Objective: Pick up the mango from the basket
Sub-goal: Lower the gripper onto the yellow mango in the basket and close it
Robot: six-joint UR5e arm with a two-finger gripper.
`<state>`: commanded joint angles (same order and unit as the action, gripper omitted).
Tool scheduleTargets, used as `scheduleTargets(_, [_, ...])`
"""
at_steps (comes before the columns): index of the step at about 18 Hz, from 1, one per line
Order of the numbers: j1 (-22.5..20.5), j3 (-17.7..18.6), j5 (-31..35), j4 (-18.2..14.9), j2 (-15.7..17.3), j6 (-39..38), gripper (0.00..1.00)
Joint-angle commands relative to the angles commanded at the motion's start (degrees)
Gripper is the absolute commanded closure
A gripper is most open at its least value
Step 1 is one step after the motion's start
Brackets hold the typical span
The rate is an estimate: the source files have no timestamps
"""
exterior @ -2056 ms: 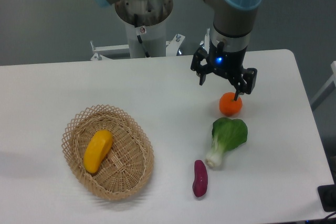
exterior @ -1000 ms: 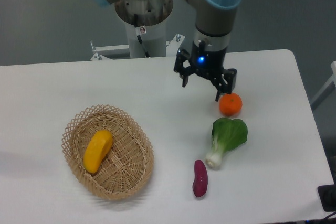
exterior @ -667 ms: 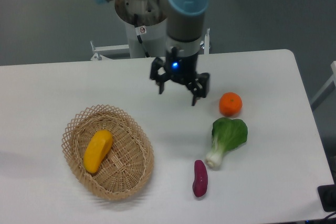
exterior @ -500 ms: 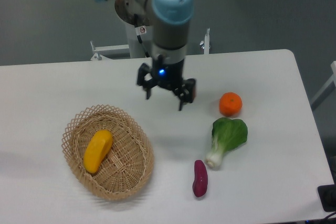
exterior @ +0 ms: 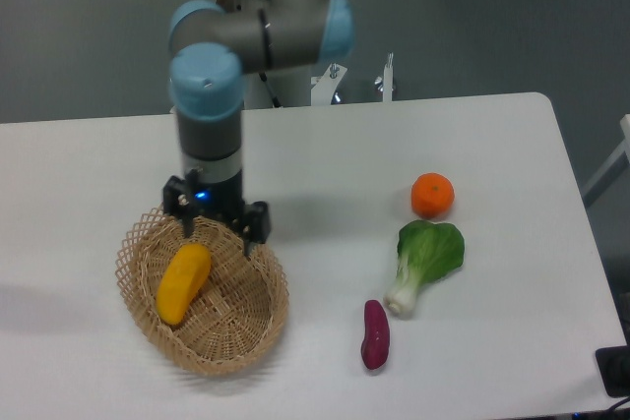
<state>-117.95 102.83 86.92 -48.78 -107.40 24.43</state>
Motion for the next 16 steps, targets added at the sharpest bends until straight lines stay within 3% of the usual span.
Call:
scheduleTargets(6, [1.8,0.2,0.1,3.4,-3.0,-1.0,0.0])
scheduleTargets(10, [4.3,0.4,5.0,3.8,-5.1,-0.4,0.0])
scheduleTargets(16, [4.4,0.8,5.1,3.9,-5.4,-0.4,0.0])
